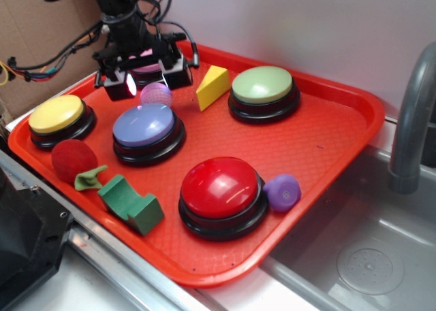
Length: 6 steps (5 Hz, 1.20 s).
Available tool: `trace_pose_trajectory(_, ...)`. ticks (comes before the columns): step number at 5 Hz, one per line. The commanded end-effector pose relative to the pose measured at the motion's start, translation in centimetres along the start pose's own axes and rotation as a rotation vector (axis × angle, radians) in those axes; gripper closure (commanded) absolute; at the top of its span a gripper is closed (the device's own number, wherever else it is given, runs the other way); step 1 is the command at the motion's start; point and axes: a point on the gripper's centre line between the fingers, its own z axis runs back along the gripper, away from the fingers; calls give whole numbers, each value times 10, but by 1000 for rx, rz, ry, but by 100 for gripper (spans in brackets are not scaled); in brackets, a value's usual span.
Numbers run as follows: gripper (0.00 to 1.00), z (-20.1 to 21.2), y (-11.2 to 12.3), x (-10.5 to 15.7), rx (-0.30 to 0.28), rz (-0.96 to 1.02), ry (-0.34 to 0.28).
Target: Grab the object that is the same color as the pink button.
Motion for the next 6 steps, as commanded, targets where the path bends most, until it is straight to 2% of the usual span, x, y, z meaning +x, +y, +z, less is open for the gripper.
trace_pose_trajectory(1, 2, -5, 7, 6, -6, 1, -44)
trace_pose_trajectory(2, 100, -4, 7, 7, -11, 4, -46)
trace_pose_trajectory(3, 100, 6, 4, 8, -22, -25, -50)
trace_pose_trajectory(5, 100, 74, -21, 16, 47, -320, -58)
trace_pose_trajectory(6, 100, 119, -33, 7, -27, -455, -69)
